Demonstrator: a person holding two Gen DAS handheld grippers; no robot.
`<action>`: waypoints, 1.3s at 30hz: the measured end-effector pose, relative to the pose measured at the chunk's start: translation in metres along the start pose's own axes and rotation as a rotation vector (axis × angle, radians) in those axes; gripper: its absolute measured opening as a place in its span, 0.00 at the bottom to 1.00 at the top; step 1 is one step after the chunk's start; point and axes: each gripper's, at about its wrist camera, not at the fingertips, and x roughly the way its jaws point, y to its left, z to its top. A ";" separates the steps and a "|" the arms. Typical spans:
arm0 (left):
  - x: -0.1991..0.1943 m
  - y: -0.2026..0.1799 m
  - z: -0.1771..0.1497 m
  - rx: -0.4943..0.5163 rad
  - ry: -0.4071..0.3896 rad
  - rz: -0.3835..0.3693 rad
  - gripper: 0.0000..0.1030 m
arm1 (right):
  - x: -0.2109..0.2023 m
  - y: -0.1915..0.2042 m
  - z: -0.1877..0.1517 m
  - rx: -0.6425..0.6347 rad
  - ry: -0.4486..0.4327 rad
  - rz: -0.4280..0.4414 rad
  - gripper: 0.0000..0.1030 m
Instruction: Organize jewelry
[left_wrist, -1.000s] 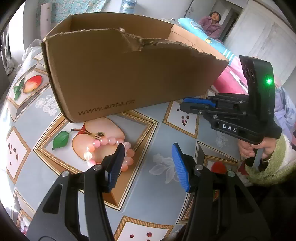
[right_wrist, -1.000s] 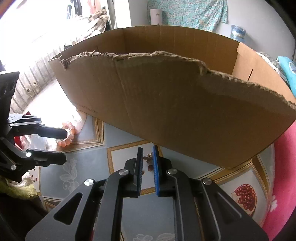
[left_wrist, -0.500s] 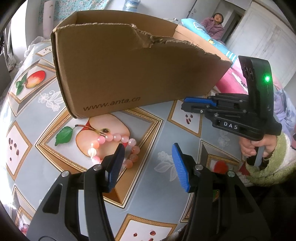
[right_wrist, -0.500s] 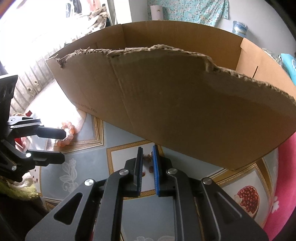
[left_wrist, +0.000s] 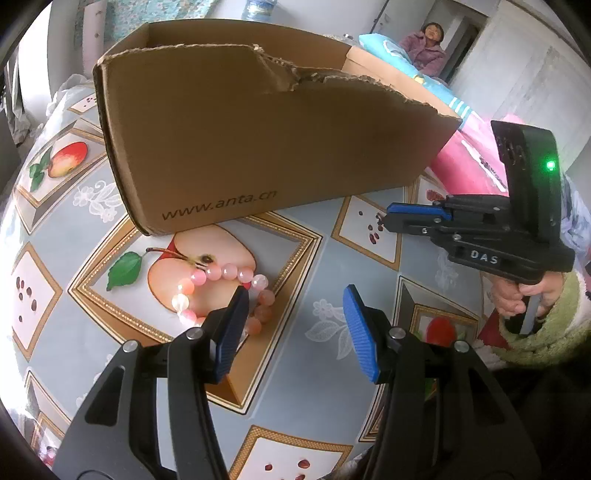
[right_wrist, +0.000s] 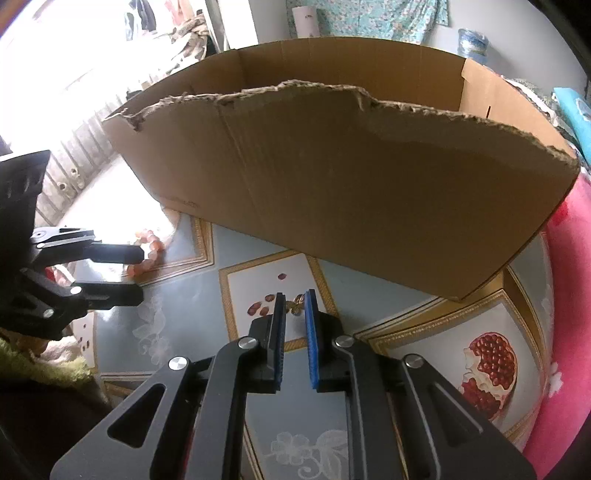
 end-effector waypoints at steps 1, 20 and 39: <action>0.000 0.000 0.001 0.002 0.001 0.000 0.49 | -0.002 0.000 0.000 -0.005 -0.006 -0.005 0.12; -0.006 0.000 -0.002 0.004 -0.012 0.035 0.49 | 0.010 -0.011 0.001 -0.005 -0.014 0.012 0.12; -0.010 -0.003 0.000 0.027 -0.039 0.109 0.48 | -0.006 -0.050 -0.014 0.253 -0.071 0.190 0.05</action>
